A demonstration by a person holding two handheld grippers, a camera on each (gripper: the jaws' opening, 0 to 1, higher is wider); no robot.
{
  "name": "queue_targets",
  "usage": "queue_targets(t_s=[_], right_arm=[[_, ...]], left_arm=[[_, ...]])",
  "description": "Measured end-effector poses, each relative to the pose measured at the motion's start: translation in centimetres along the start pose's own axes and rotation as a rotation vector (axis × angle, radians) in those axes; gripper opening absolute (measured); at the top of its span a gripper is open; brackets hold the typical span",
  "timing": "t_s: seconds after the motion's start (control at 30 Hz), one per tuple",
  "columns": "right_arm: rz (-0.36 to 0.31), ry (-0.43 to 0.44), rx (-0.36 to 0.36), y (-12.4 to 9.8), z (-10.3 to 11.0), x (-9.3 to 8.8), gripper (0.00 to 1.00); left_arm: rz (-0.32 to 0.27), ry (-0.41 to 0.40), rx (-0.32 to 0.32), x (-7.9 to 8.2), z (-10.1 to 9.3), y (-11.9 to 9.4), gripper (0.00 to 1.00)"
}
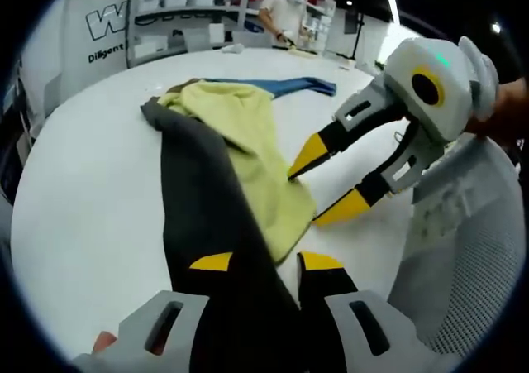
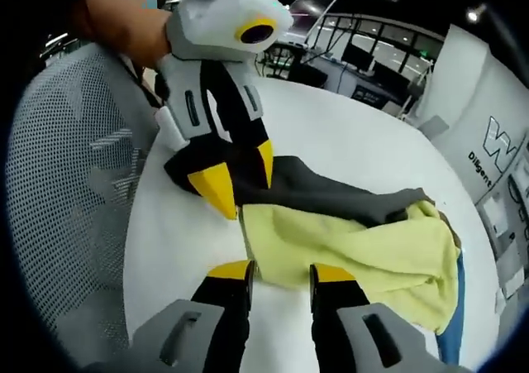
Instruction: Fold the garment on the visible template until the final outline fits inside the template.
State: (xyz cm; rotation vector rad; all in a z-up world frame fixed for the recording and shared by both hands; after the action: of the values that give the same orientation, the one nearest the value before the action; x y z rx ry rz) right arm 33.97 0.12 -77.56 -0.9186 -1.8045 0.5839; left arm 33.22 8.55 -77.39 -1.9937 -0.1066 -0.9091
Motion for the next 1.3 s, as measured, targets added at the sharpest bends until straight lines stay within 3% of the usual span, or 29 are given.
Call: queue_targets(t_s=[0.4,0.63,0.73,0.93,1.3], right_arm=[[0.001,0.003,0.012,0.5,0.0,-0.4,0.01],[0.006,0.019,0.013,0.5,-0.1,-0.5,0.00],[0.011,0.021,0.016,0.5,-0.1,-0.5,0.00],[0.012,0.031,0.016,0.5,0.0,-0.5,0.00],[0.011,0.040,0.016,0.5,-0.1,-0.5,0.00]], left_arm=[[0.003,0.005,0.000,0.0,-0.1,0.0,0.25],[0.019,0.048,0.026,0.0,0.1,0.1,0.21],[0.046,0.046,0.039,-0.4,0.3,0.0,0.10],[0.043,0.040,0.054,-0.4,0.7,-0.1,0.00],[0.029,0.009,0.075,0.2,1.2,-0.8,0.00]])
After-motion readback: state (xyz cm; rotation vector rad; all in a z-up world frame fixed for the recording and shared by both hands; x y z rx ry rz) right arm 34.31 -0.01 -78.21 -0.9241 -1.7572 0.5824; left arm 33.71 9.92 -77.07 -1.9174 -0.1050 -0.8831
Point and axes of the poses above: the point that each gripper's makers call its tool centre point, and the gripper's own axes: y roughly forward along the fingers, z roughly to its left, x roughly out of its top, the point moved 3 cm from there along -y, roughly backward along the fingers, and after that the axes turned 14 degrees about -y, right-handed, at the moved point
